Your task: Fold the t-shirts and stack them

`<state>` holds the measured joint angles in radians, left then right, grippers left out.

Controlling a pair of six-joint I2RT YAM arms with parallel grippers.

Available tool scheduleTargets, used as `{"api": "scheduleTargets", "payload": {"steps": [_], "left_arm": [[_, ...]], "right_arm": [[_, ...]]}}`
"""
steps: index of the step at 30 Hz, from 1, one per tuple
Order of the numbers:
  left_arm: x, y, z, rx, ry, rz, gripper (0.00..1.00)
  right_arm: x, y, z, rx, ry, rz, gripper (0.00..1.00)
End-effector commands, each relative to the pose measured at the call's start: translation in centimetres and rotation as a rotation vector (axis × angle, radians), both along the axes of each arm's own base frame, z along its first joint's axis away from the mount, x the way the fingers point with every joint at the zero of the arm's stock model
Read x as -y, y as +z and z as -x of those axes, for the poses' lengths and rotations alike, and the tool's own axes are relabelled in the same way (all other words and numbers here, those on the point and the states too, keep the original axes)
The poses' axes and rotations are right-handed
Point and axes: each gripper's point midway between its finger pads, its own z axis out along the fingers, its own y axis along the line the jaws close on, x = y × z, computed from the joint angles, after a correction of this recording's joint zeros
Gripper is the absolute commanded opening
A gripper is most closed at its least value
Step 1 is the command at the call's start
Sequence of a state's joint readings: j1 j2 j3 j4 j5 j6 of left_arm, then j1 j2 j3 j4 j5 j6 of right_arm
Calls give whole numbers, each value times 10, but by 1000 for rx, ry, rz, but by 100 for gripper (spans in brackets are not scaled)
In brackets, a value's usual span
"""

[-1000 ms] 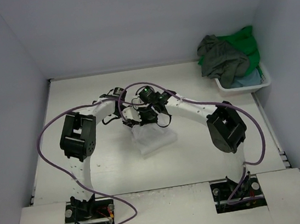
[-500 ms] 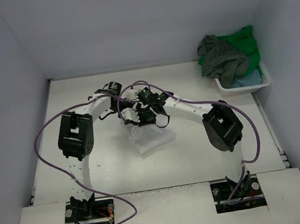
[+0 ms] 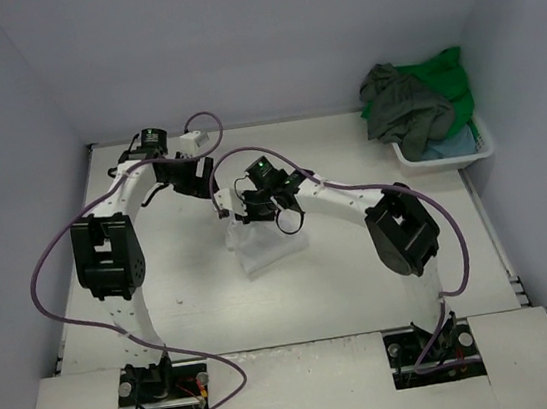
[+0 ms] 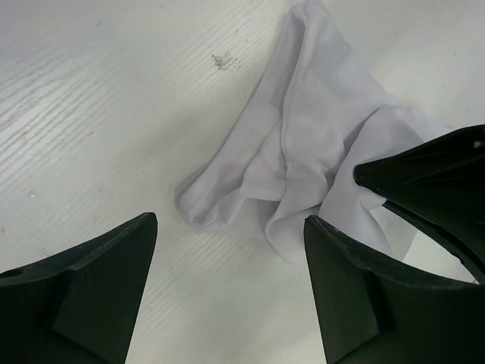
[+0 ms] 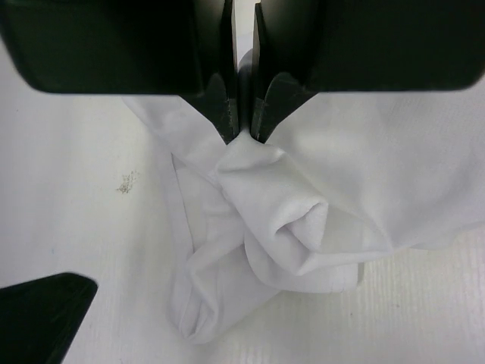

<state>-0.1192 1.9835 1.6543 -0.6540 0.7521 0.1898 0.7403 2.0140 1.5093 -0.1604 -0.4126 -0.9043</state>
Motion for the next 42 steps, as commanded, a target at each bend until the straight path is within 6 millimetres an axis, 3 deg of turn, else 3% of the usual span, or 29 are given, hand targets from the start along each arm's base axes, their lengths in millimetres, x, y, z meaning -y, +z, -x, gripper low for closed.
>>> {"api": "scheduleTargets", "payload": {"steps": [1,7,15,23,26,32,37,42], "left_arm": [[-4,51,-3,130,-15,33,72],[-20,56,-3,143,15,51,73],[-26,42,9,114,28,59,73],[-24,36,19,94,14,71,72],[-23,36,23,90,9,74,72],[-21,37,31,84,-2,85,72],[-19,33,39,64,-19,94,70],[-13,25,48,35,-35,98,64]], "right_arm": [[-18,20,-21,70,-38,-72,0],[-26,25,-33,93,-64,-96,0],[-32,26,-50,124,-125,-123,3],[-35,50,-76,222,-269,-231,30],[-32,53,-85,255,-322,-255,33],[-26,55,-105,329,-429,-277,31],[-25,45,-91,289,-397,-231,23],[-6,28,-74,206,-413,-153,11]]}}
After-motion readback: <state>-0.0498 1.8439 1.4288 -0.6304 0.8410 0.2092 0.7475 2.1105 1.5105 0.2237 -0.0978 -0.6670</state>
